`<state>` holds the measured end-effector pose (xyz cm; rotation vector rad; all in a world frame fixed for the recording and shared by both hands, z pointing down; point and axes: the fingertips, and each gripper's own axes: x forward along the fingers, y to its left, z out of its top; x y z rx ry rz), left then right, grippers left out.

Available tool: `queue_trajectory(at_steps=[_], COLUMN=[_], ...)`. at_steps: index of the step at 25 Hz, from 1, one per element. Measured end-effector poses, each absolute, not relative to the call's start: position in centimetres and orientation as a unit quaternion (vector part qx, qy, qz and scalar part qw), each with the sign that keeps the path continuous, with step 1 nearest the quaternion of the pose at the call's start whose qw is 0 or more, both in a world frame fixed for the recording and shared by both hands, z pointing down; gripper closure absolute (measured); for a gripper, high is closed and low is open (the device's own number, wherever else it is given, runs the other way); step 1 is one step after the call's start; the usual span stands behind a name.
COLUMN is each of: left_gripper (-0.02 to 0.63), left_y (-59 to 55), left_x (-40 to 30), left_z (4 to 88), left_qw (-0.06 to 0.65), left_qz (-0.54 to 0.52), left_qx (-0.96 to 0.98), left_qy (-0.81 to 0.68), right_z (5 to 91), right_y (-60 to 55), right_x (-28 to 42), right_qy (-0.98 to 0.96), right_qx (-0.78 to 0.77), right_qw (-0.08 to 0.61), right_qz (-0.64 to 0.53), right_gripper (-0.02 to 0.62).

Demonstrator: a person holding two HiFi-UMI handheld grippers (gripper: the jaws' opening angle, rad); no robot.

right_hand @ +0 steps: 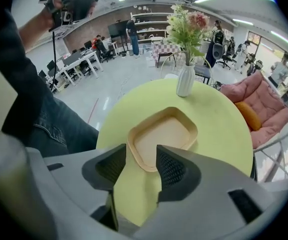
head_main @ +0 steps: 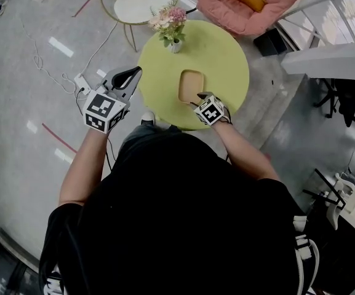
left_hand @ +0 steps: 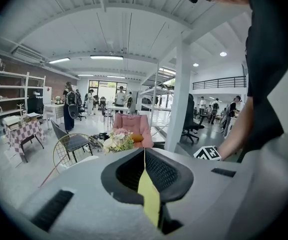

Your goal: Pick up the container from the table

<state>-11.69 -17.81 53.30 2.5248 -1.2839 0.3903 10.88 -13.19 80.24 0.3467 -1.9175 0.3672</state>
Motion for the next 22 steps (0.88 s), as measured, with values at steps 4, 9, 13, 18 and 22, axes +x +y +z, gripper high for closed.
queue_trajectory(at_steps=[4,9,13,18,22], left_gripper=[0.588,0.588,0.588,0.588,0.588], left_y=[-17.6,-17.3,-16.9,-17.0,-16.9], left_x=[-11.9,-12.0,-12.4,-12.8,-13.1], left_z=[53.9,54.6,55.4,56.4,57.2], left_qw=[0.146,0.159,0.170,0.180,0.193], left_qz=[0.140,0.146,0.150,0.151,0.149], left_qx=[0.871,0.867,0.863,0.861,0.861], left_qy=[-0.447,-0.449,-0.451,-0.450,-0.447], right_z=[81.5,83.2,83.9,84.8,85.9], right_y=[-12.4,-11.9,-11.4,-10.9,-10.7], right_x=[10.8,11.0,10.6,10.1,9.5], right_qy=[-0.806,-0.800,-0.801,-0.795,-0.790], right_qx=[0.128,0.113,0.098,0.081,0.064], right_qw=[0.558,0.569,0.571,0.584,0.598], right_qz=[0.151,0.153,0.150,0.139,0.116], right_gripper=[0.395,0.394,0.394,0.396,0.396])
